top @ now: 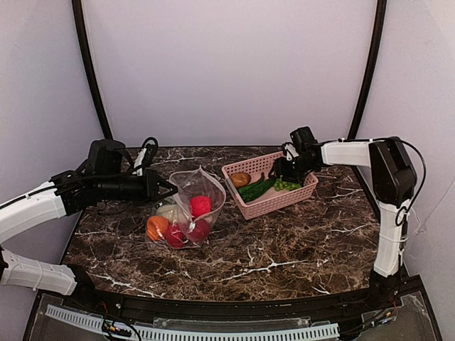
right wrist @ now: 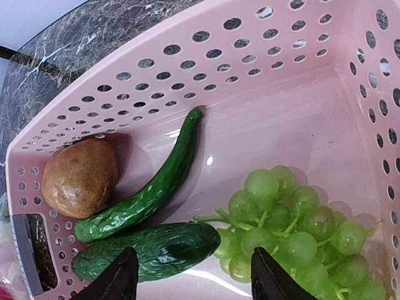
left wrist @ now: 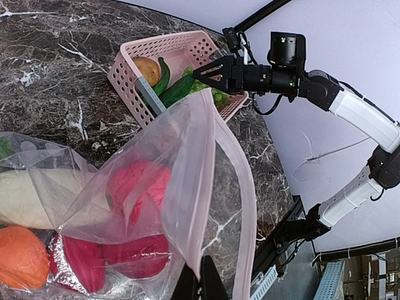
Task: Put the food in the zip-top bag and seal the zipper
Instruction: Pick up the fake vegetable from the bin.
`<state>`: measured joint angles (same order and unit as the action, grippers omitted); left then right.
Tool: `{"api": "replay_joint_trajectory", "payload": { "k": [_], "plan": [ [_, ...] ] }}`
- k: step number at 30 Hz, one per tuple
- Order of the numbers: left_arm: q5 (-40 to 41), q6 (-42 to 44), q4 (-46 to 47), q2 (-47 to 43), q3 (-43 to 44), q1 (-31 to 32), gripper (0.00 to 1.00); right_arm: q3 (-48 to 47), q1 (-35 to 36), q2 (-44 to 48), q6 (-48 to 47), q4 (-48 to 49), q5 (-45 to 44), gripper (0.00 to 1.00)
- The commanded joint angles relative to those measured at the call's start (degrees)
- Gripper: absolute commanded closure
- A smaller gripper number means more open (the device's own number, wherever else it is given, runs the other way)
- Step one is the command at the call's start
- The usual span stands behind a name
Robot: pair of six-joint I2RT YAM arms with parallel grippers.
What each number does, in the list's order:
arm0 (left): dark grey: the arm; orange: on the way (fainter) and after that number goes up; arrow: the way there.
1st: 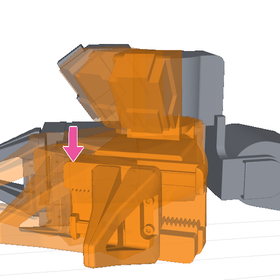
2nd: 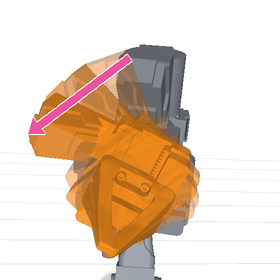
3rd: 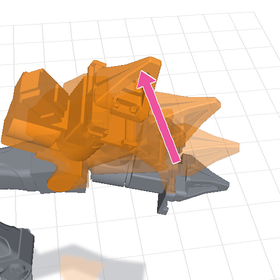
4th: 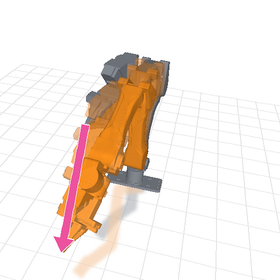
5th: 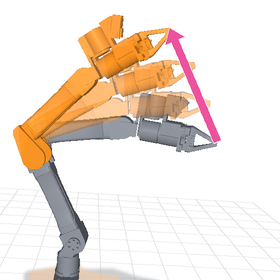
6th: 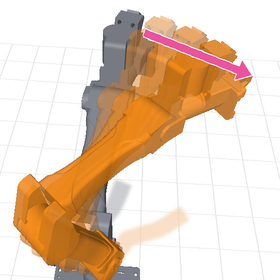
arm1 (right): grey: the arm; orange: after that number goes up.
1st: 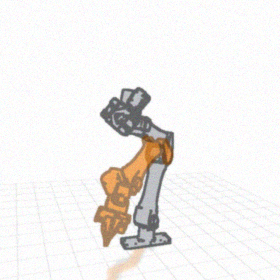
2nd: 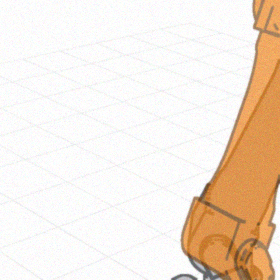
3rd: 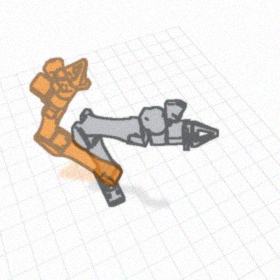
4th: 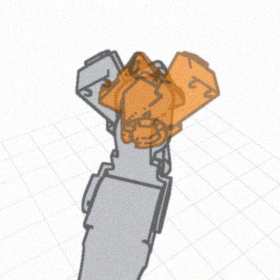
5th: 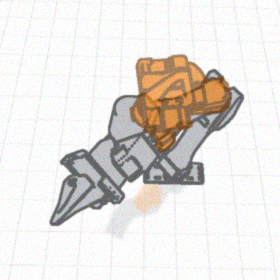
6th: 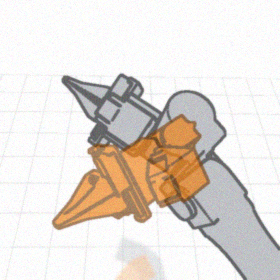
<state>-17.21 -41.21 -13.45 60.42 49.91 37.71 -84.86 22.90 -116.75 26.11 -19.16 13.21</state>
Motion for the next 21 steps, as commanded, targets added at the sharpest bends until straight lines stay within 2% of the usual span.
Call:
{"api": "replay_joint_trajectory", "payload": {
  "k": [1, 21],
  "plan": [
    [-0.9, 1.01, -0.37, 0.49, 1.89, -0.58, 0.99, -2.29, -0.65, -2.75, 1.28, 4.01, 1.81, 0.41],
    [-1.46, 1.19, 0.13, 1.54, 1.42, -1.22, 0.99, -2.47, -0.23, -6.38, 3.63, 7.3, 8.08, 0.51]
  ]
}}
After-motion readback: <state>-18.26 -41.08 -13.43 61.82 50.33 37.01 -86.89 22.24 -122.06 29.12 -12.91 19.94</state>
